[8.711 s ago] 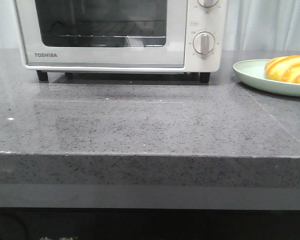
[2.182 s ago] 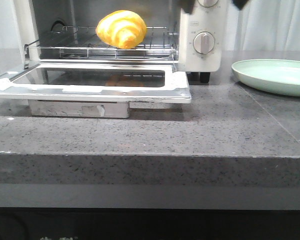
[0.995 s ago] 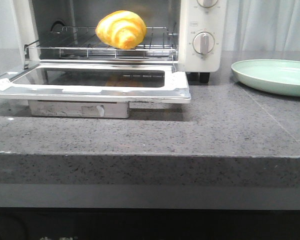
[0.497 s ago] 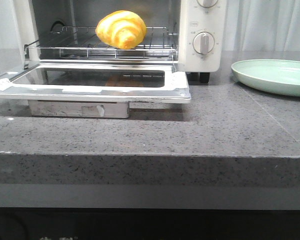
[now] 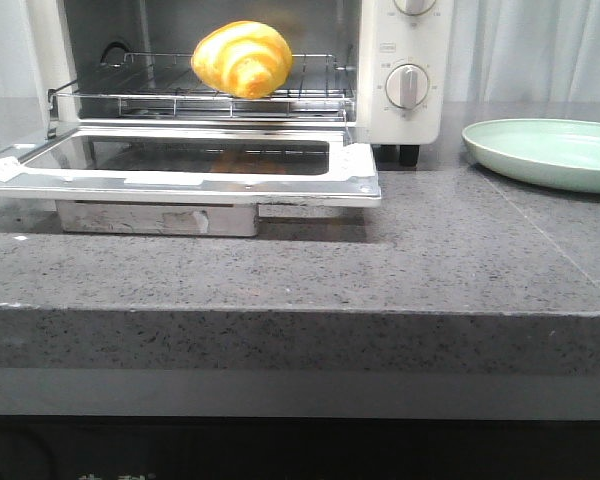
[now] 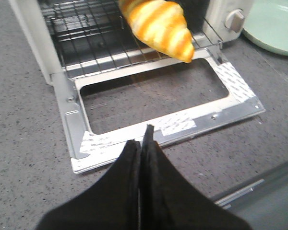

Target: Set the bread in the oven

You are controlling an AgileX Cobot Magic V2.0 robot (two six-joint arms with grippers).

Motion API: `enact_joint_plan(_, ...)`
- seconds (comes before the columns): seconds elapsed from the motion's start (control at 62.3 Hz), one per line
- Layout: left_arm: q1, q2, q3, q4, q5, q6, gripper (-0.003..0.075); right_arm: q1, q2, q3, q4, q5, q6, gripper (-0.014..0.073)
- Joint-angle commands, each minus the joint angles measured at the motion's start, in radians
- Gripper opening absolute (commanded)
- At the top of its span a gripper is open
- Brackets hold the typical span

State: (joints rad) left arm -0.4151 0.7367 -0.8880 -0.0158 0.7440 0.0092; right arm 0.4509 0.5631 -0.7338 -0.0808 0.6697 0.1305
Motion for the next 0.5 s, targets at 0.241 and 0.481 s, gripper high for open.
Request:
enact_joint_plan(0.241,0.244,-0.463,0.489,-0.071,-0.35,-0.009,-0.0018,-0.007,-0.001,-0.025,-0.005,-0.077,-0.009,-0.007)
enact_joint_plan(0.481,0.345,-0.7,0.743,-0.12,-0.48,-0.009,-0.0018,-0.007,-0.001,-0.025,-0.005,-0.077,-0.009,-0.007)
